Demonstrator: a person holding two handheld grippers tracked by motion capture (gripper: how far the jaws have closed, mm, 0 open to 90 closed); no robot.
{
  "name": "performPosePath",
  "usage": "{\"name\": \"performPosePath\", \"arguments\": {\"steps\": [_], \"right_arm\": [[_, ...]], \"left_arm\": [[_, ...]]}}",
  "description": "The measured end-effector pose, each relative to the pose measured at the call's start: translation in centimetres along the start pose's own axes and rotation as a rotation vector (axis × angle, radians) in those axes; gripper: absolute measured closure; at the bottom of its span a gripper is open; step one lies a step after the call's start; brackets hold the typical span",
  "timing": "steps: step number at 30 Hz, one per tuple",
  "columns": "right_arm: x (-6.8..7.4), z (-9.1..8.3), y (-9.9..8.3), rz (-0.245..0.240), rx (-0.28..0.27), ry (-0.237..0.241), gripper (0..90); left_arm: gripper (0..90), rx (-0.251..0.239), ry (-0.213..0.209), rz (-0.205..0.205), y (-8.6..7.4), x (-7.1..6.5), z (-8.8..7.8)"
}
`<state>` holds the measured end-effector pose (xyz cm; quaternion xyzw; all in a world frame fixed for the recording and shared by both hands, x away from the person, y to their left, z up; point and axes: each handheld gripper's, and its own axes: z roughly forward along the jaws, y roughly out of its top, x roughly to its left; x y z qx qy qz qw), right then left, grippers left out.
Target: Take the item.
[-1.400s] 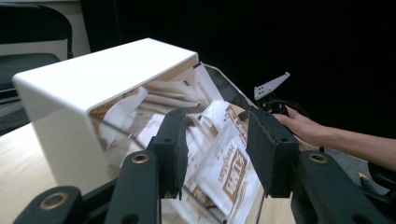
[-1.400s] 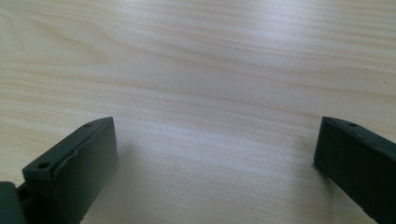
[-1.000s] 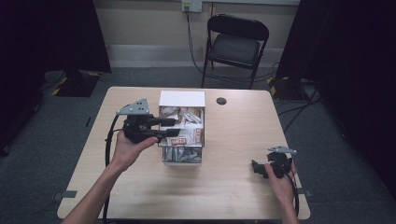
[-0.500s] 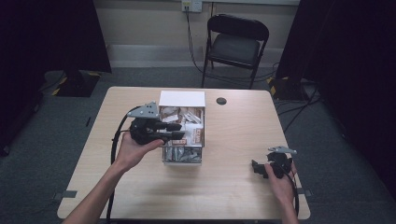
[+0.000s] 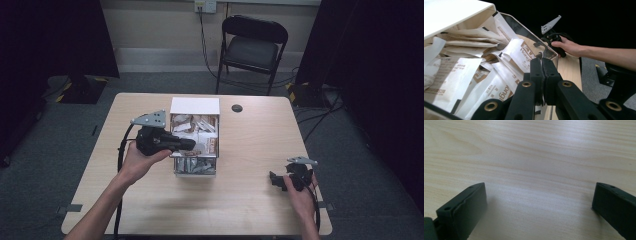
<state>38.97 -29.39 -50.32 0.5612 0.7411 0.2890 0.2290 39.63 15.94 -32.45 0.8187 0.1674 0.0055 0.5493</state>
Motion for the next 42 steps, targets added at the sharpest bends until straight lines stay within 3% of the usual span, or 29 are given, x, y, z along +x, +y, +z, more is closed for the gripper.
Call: {"name": "performPosePath", "arguments": {"steps": [5,9,14,23,28,42], "right_arm": [[0.0,0.0,0.0,-0.001,0.0,0.0,0.0],[0.0,0.0,0.0,-0.001,0.0,0.0,0.0],[0.0,0.0,0.0,-0.003,-0.001,0.0,0.0],[0.0,0.0,0.0,-0.003,-0.001,-0.001,0.0],[0.0,0.0,0.0,-0.003,-0.001,-0.001,0.0],[0.0,0.0,0.0,-0.003,-0.001,-0.001,0.0]], "left_arm": [[83.0,0.024,-0.004,0.004,-0.1,-0.1,0.5],[89.2,0.035,-0.002,0.005,-0.1,-0.1,0.6],[90.0,0.029,0.01,-0.004,0.0,-0.1,0.5],[90.0,-0.019,0.027,-0.007,0.1,0.1,-0.4],[90.0,-0.041,0.059,-0.035,-0.1,0.3,-0.6],[90.0,-0.084,0.049,-0.033,0.5,0.1,-2.3]]}}
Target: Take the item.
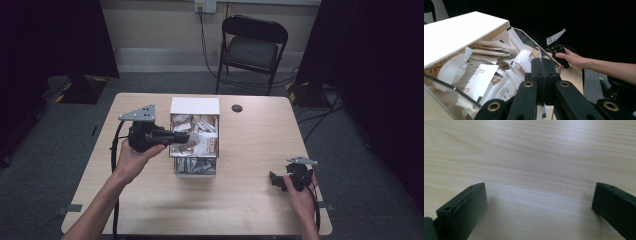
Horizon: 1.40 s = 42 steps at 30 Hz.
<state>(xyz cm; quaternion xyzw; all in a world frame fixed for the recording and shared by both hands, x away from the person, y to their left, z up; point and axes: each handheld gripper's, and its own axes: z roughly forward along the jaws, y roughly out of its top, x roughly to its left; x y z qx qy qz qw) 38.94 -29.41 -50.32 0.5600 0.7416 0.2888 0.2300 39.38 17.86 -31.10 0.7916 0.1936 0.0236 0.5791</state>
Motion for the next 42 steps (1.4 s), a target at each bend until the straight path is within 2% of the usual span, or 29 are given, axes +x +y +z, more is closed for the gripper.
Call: {"name": "performPosePath", "arguments": {"steps": [8,12,28,32,42], "right_arm": [[0.0,0.0,0.0,0.0,0.0,0.0,0.0],[0.0,0.0,0.0,0.0,0.0,0.0,0.0],[0.0,0.0,0.0,0.001,0.0,0.0,0.0],[0.0,0.0,0.0,0.001,0.0,0.001,0.0],[0.0,0.0,0.0,0.001,0.0,0.001,0.0]], "left_arm": [[90.0,-0.007,0.012,0.011,0.0,-0.4,-1.4],[90.0,-0.031,0.022,0.004,0.0,-0.3,-2.4],[90.0,-0.037,0.042,0.017,0.0,-0.3,-4.4],[90.0,-0.041,0.06,0.022,-0.1,-0.2,-5.0],[90.0,-0.072,0.092,-0.002,-0.2,0.4,-7.0]]}}
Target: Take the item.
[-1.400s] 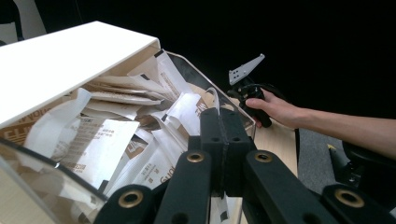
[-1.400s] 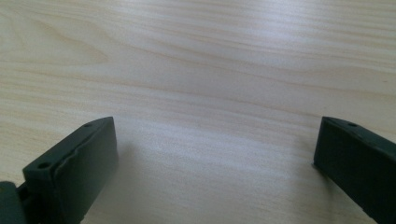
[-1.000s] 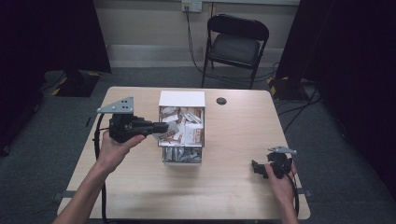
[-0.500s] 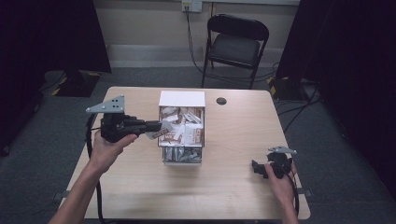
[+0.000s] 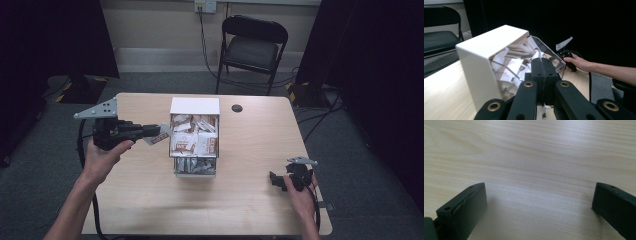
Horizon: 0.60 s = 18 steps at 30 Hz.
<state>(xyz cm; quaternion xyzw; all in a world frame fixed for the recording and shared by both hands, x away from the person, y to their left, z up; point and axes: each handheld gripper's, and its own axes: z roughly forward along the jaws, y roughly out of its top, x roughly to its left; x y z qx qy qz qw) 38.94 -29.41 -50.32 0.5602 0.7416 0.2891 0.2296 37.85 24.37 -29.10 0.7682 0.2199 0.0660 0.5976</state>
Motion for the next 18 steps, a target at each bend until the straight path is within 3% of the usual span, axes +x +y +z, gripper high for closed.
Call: {"name": "performPosePath", "arguments": {"steps": [18], "right_arm": [[0.0,0.0,0.0,0.0,0.0,0.0,0.0]], "left_arm": [[90.0,0.0,0.105,-0.054,-1.5,2.4,-2.2]]}}
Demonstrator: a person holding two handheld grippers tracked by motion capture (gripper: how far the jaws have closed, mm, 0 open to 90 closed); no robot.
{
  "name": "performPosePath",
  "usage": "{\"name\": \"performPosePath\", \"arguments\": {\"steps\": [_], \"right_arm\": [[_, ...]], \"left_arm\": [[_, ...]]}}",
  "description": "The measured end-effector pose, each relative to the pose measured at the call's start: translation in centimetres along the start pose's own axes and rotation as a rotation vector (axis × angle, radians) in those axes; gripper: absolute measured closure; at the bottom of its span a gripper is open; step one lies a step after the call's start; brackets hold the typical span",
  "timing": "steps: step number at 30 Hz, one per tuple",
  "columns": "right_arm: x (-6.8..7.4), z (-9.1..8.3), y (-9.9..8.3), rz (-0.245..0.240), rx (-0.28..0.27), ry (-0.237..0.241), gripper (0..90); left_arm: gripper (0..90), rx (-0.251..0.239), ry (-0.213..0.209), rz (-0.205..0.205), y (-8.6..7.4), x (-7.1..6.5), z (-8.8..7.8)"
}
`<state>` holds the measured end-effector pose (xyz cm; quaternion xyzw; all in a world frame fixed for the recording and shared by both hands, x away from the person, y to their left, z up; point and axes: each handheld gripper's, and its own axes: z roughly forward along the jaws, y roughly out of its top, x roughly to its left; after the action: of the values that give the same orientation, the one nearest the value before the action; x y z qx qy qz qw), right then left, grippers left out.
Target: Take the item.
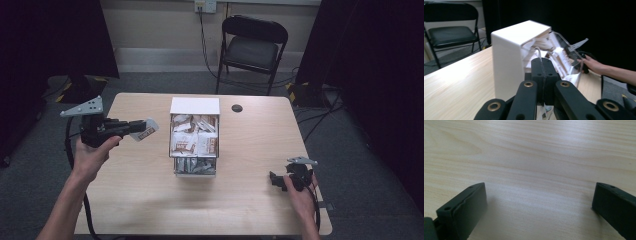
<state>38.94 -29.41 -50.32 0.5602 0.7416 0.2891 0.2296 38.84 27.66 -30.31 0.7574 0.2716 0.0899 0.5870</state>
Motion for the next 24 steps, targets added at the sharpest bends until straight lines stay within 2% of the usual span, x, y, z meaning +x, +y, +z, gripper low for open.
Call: {"name": "performPosePath", "arguments": {"steps": [5,7,13,24], "right_arm": [[0.0,0.0,0.0,0.0,0.0,0.0,0.0],[0.0,0.0,0.0,0.0,0.0,0.0,0.0],[0.0,0.0,0.0,0.0,0.0,0.0,0.0],[0.0,0.0,0.0,0.0,0.0,0.001,0.0]], "left_arm": [[90.0,0.011,0.015,-0.017,-0.7,0.8,0.2],[90.0,0.022,0.036,-0.023,-1.1,1.1,0.3],[90.0,0.041,0.062,0.001,-1.8,1.6,0.5],[90.0,0.08,0.1,-0.046,-3.5,3.0,1.3]]}}
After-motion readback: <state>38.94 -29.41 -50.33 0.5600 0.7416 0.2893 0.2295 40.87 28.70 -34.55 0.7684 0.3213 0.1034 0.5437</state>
